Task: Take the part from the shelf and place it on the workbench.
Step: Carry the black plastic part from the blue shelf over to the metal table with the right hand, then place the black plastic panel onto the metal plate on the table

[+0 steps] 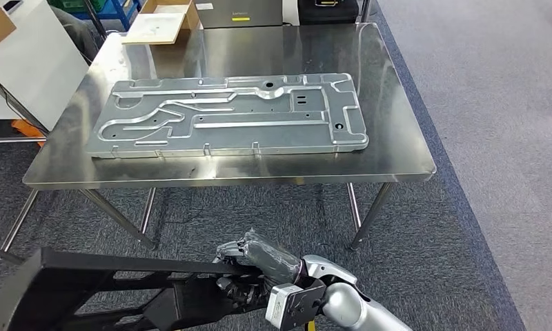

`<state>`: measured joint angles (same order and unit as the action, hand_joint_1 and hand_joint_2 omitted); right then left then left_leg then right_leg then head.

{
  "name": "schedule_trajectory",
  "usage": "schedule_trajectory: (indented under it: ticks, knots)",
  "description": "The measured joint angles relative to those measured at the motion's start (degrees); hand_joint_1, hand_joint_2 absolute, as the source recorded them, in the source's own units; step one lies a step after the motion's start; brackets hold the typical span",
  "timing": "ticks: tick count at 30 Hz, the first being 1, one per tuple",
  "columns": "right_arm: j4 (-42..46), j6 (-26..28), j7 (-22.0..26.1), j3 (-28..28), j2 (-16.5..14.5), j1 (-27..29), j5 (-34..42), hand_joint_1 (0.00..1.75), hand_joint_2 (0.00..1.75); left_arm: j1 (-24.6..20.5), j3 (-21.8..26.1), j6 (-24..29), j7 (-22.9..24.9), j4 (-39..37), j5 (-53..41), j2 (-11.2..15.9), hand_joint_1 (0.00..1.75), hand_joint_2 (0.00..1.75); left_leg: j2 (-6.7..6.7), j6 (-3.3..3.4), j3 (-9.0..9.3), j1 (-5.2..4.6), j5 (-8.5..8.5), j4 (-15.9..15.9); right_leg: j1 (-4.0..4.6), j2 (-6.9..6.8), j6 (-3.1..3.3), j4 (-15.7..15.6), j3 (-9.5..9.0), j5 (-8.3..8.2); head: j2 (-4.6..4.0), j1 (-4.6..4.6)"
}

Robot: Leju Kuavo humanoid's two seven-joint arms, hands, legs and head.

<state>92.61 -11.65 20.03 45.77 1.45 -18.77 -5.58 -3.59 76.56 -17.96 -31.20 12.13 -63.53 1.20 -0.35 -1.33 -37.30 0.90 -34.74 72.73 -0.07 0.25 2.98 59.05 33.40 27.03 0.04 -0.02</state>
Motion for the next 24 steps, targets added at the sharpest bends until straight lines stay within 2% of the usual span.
schedule_trajectory:
  ticks: [1,2,5,6,7,8,10,12,15,16,17,18,20,21,22,24]
  knots:
    - [0.0,0.0,0.0,0.0,0.0,0.0,0.0,1.68,1.75,0.1,0.0,0.0,0.0,0.0,0.0,0.0,0.00,0.00,0.00,-0.09,-1.33,0.00,-0.38,0.9,0.05,0.06,0.01,0.0,-0.50,0.45,-0.01,-0.01]
    - [0.0,0.0,0.1,0.0,0.0,0.1,0.0,1.68,1.75,0.2,0.0,0.0,0.0,0.0,0.0,0.0,0.00,0.00,0.01,-0.02,-1.76,0.00,0.51,-0.2,0.10,0.11,-0.02,0.0,-1.12,0.94,-0.01,-0.01]
    - [0.0,0.2,0.2,0.0,0.0,0.0,-0.4,1.68,1.75,0.2,0.0,0.1,0.0,0.0,0.0,0.1,0.00,0.00,0.08,0.81,0.51,-0.27,8.00,-10.2,0.29,0.09,-0.35,0.0,-3.17,2.55,-0.02,0.01]
    - [0.0,0.3,0.3,0.0,0.0,0.0,-0.6,1.68,1.75,0.2,0.0,0.1,0.0,0.0,0.0,0.1,0.00,0.00,0.12,1.17,1.24,-0.49,9.44,-12.6,0.33,0.09,-0.59,-0.1,-3.52,2.97,-0.02,0.01]
    - [0.1,0.3,0.3,0.0,0.0,0.0,-0.8,1.68,1.75,0.3,0.0,0.1,0.0,0.0,0.0,0.2,0.00,0.00,0.15,1.56,1.56,-0.70,10.10,-13.9,0.36,0.10,-0.89,-0.1,-3.80,3.22,-0.02,0.01]
    - [0.1,0.4,0.3,0.0,0.0,0.0,-0.9,1.68,1.75,0.3,0.0,0.1,0.0,0.0,0.0,0.2,0.00,0.00,0.17,1.88,1.73,-0.86,9.74,-14.1,0.39,0.12,-1.25,-0.1,-4.01,3.19,-0.02,0.01]
    - [0.2,0.5,0.3,0.0,0.0,0.0,-1.0,1.68,1.75,0.3,0.0,0.2,0.0,0.0,0.0,0.2,0.00,0.00,0.06,2.55,2.76,-0.60,9.94,-15.0,0.43,0.11,-1.88,0.7,-4.19,3.06,-0.02,0.00]
    - [0.4,0.5,0.4,0.0,0.0,-0.2,-1.1,1.68,1.75,0.2,0.0,0.2,0.0,0.0,0.0,0.2,0.00,0.00,-0.01,3.12,4.08,-0.25,9.65,-15.6,0.32,0.07,-2.39,4.3,-2.60,4.02,-0.02,0.01]
    - [0.5,0.7,0.4,0.0,0.0,-0.1,-1.3,1.68,1.75,0.2,0.0,0.2,0.0,0.0,-0.1,0.2,0.00,0.00,0.00,3.54,5.25,-0.24,8.62,-15.7,-0.16,0.04,-3.11,13.5,3.68,8.15,-0.02,0.01]
    - [0.5,1.0,0.4,0.0,0.1,-0.1,-1.7,1.68,1.75,0.2,0.0,0.2,0.0,0.0,-0.1,0.1,0.00,0.00,-0.02,3.49,5.74,-0.23,8.17,-15.7,-0.31,0.03,-3.28,14.9,5.37,8.72,-0.02,0.00]
    - [0.5,1.5,0.4,0.0,0.1,-0.1,-2.3,1.68,1.75,0.3,0.0,0.2,0.0,0.0,-0.1,0.1,0.00,0.00,-0.05,3.41,6.33,-0.21,7.68,-15.7,-0.46,0.01,-3.39,14.6,6.18,8.14,-0.02,0.01]
    - [0.6,2.1,0.4,0.0,0.1,-0.1,-3.1,1.68,1.75,0.3,0.0,0.2,0.0,0.0,-0.1,0.1,0.00,0.00,-0.08,3.25,7.08,-0.19,7.12,-15.7,-0.59,-0.02,-3.45,12.4,6.06,6.24,-0.02,0.02]
    - [1.0,3.6,0.2,-0.1,0.0,-0.5,-4.9,1.68,1.75,0.3,0.0,0.2,0.0,0.0,-0.2,0.1,0.00,0.00,-0.12,2.82,8.52,-0.15,6.02,-15.7,-0.77,-0.10,-3.41,5.7,4.42,0.73,-0.02,0.02]
    - [1.1,4.1,0.1,-0.1,0.0,-0.7,-5.5,1.68,1.75,0.2,0.0,0.2,0.0,0.0,-0.3,0.1,0.00,0.00,-0.12,2.66,8.96,-0.14,5.67,-15.7,-0.80,-0.13,-3.38,3.4,3.76,-1.24,-0.02,0.02]
    - [1.2,4.3,0.1,-0.1,0.0,-0.8,-5.8,1.68,1.75,0.2,0.0,0.2,0.0,0.0,-0.3,0.1,0.00,0.00,-0.12,2.57,9.15,-0.14,5.49,-15.7,-0.81,-0.15,-3.34,2.3,3.47,-2.26,-0.02,0.02]
    - [1.2,4.3,0.0,-0.1,0.0,-0.8,-5.8,1.68,1.75,0.2,0.0,0.2,0.0,0.0,-0.4,0.1,0.00,0.00,-0.12,2.56,9.16,-0.14,5.48,-15.7,-0.82,-0.15,-3.33,2.2,3.46,-2.32,-0.02,0.02]
